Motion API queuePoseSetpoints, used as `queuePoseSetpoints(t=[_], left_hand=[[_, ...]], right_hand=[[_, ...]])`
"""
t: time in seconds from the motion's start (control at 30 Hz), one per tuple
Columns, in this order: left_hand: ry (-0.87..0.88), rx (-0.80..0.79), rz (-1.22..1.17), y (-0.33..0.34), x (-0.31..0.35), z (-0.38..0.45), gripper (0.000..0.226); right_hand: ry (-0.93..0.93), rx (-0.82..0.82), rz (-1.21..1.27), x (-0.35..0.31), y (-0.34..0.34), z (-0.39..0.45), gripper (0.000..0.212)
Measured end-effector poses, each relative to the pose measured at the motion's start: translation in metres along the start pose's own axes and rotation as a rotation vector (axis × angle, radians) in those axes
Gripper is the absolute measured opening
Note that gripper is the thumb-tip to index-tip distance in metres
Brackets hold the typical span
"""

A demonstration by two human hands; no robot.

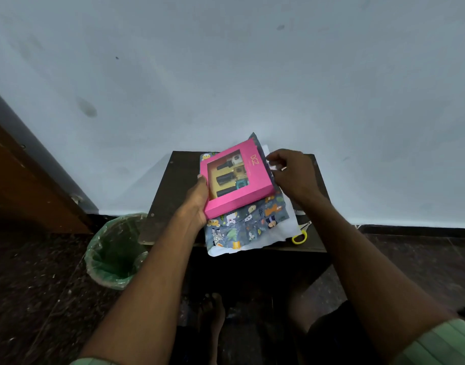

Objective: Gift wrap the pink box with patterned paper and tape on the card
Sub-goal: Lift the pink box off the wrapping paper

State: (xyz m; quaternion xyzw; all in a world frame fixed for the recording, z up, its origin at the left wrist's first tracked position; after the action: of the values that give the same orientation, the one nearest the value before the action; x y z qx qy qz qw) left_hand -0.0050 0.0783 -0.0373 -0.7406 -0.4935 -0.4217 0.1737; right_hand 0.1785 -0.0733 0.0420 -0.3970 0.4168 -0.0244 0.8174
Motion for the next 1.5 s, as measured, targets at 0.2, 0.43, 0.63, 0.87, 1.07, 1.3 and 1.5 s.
queuePoseSetpoints(t=[0.2,0.43,0.63,0.87,1.07,1.3,1.5], left_hand=[[0.004,-0.011,-0.089,-0.01,0.003,-0.007,0.056],[0.051,-0.045,-0.113,-0.014,0.019,-0.016,0.05],[0.218,-0.004,-0.158,-0.04,0.052,-0.032,0.042],[0.335,0.177,-0.102,-0.085,0.071,-0.057,0.043],[0.454,0.212,-0.056,-0.088,0.085,-0.071,0.039],[0.739,0.435,0.338,-0.093,0.1,-0.068,0.06],[0.72,0.544,0.423,-0.101,0.097,-0.062,0.068]], right_hand=[[0.387,-0.178,0.596,-0.017,0.032,-0.022,0.014],[0.547,-0.518,0.908,-0.044,0.093,-0.049,0.041],[0.518,-0.575,1.017,-0.072,0.115,-0.065,0.039],[-0.04,-0.697,-0.325,-0.094,0.128,-0.071,0.052],[-0.078,-0.532,-0.541,-0.101,0.135,-0.075,0.069],[-0.058,-0.496,-0.144,-0.096,0.146,-0.069,0.038],[-0.046,-0.615,-0.206,-0.099,0.156,-0.073,0.031]])
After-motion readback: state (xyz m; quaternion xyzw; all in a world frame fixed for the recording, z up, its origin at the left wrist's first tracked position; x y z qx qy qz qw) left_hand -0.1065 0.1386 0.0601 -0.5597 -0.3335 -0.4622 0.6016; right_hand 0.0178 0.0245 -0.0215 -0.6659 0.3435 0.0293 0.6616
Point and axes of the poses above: each hand's wrist, its own z-axis towards the middle knuckle, its own y-axis out of the palm, x = y × z, the point moved 6 cm from there along z, towards the middle knuckle, and after that the axes turned 1 degree about -x, right-handed, at the moved point
